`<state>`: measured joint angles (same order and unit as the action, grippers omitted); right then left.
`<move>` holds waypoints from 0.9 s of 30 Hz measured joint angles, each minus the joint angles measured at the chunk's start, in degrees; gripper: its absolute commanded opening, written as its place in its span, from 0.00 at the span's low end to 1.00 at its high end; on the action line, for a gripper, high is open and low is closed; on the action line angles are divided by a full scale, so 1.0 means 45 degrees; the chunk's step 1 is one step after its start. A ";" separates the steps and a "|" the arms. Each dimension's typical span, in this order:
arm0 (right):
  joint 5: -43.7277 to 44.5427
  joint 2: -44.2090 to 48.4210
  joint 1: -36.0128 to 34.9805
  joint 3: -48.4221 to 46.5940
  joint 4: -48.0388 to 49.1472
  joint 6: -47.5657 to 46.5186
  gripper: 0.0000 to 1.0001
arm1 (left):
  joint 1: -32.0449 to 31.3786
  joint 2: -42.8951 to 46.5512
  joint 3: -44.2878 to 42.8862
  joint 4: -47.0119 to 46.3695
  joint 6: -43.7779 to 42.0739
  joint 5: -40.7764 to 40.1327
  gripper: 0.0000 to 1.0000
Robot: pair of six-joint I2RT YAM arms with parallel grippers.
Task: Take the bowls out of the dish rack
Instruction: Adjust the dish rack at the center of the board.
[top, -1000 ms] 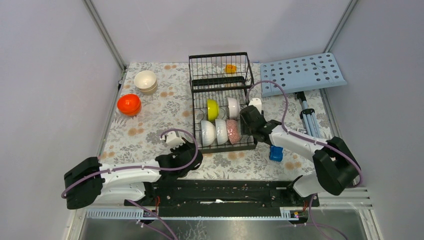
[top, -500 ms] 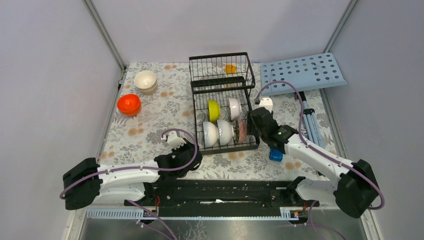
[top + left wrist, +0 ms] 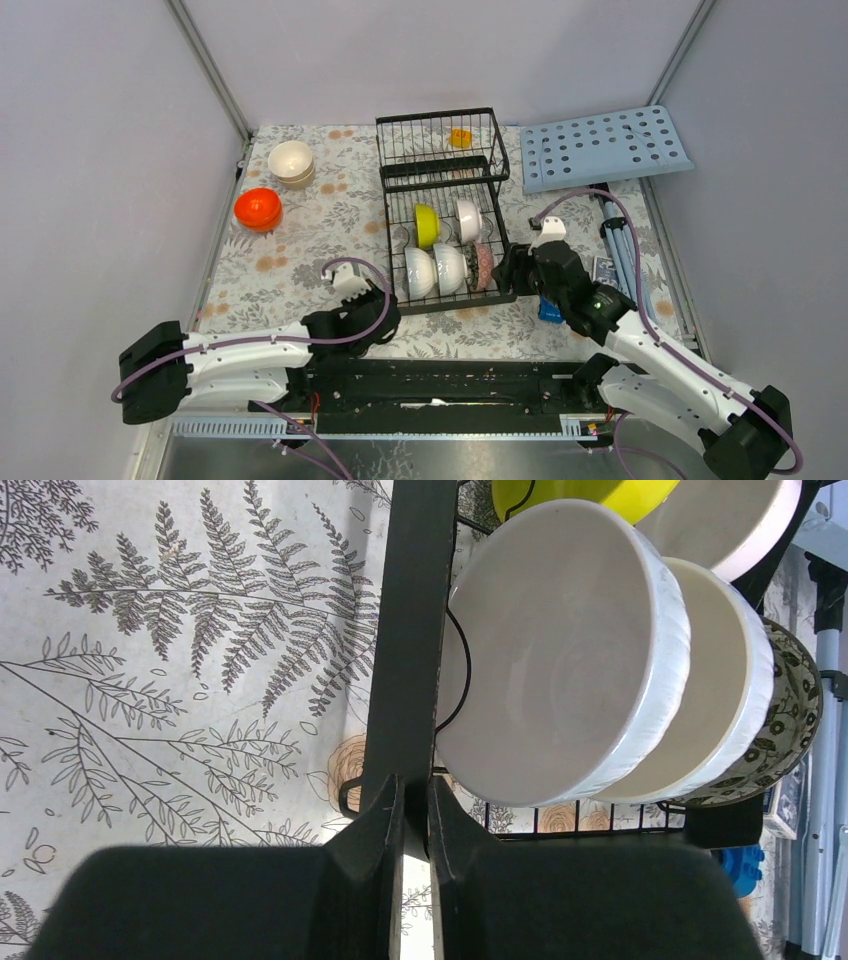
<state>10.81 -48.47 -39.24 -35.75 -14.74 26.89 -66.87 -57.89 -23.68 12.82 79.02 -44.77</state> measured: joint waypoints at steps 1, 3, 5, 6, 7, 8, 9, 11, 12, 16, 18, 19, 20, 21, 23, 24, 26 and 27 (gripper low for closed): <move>-0.0209 0.0165 -0.0005 0.0233 0.0063 0.0117 0.67 | 0.0010 0.0034 0.0000 0.0053 -0.0034 0.0005 0.04; -0.0495 0.0437 -0.0010 0.0675 0.0151 0.0316 0.67 | 0.0117 0.0073 0.0000 0.0083 -0.0214 0.0049 0.02; -0.0724 0.0602 -0.0015 0.1054 0.0223 0.0495 0.68 | 0.0291 0.0078 -0.0053 0.0083 -0.0447 0.0223 0.01; -0.0797 0.0627 -0.0015 0.1171 0.0262 0.0568 0.68 | 0.0403 0.0068 -0.0092 0.0097 -0.0593 0.0340 0.00; -0.0879 0.0636 -0.0019 0.1263 0.0296 0.0636 0.68 | 0.0525 0.0034 -0.0131 0.0092 -0.0733 0.0427 0.00; -0.0957 0.0636 -0.0019 0.1307 0.0301 0.0670 0.69 | 0.0675 -0.0039 -0.0189 0.0068 -0.0908 0.0525 0.00; -0.0986 0.0636 -0.0019 0.1336 0.0316 0.0709 0.70 | 0.0821 -0.0146 -0.0253 0.0019 -0.1054 0.0593 0.00; -0.0971 0.0636 -0.0019 0.1336 0.0393 0.0782 0.71 | 0.1141 -0.0413 -0.0403 -0.0121 -0.1345 0.0709 0.00; -0.0967 0.0636 -0.0019 0.1336 0.0461 0.0806 0.72 | 0.1302 -0.0559 -0.0481 -0.0214 -0.1491 0.0748 0.00; -0.0952 0.0670 -0.0019 0.1336 0.0612 0.0913 0.87 | 0.1841 -0.1030 -0.0685 -0.0636 -0.1953 0.0923 0.00; -0.0952 0.0753 -0.0019 0.1336 0.0656 0.1030 0.98 | 0.2055 -0.1146 -0.0685 -0.0879 -0.2137 0.1010 0.00; -0.0947 0.0826 -0.0019 0.1336 0.0665 0.1088 0.99 | 0.2142 -0.1185 -0.0690 -0.0986 -0.2234 0.1049 0.01; -0.0947 0.0899 -0.0019 0.1336 0.0665 0.1151 1.00 | 0.2205 -0.1205 -0.0690 -0.1059 -0.2302 0.1078 0.02; -0.0942 0.0981 -0.0019 0.1336 0.0665 0.1161 1.00 | 0.2244 -0.1219 -0.0690 -0.1117 -0.2395 0.1103 0.05; -0.0942 0.1161 -0.0019 0.1336 0.0665 0.1205 1.00 | 0.2283 -0.1209 -0.0675 -0.1214 -0.2633 0.1171 0.14; -0.0942 0.1229 -0.0019 0.1336 0.0665 0.1209 1.00 | 0.2293 -0.1175 -0.0646 -0.1273 -0.2754 0.1205 0.23; -0.0952 0.1389 -0.0019 0.1321 0.0665 0.1209 1.00 | 0.2356 -0.1001 -0.0476 -0.1472 -0.3007 0.1379 0.47; -0.0967 0.1433 -0.0019 0.1302 0.0665 0.1205 1.00 | 0.2385 -0.0879 -0.0393 -0.1515 -0.3152 0.1477 0.57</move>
<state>6.46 -42.02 -39.33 -29.89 -11.75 32.32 -56.14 -61.84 -25.45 6.00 64.84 -38.13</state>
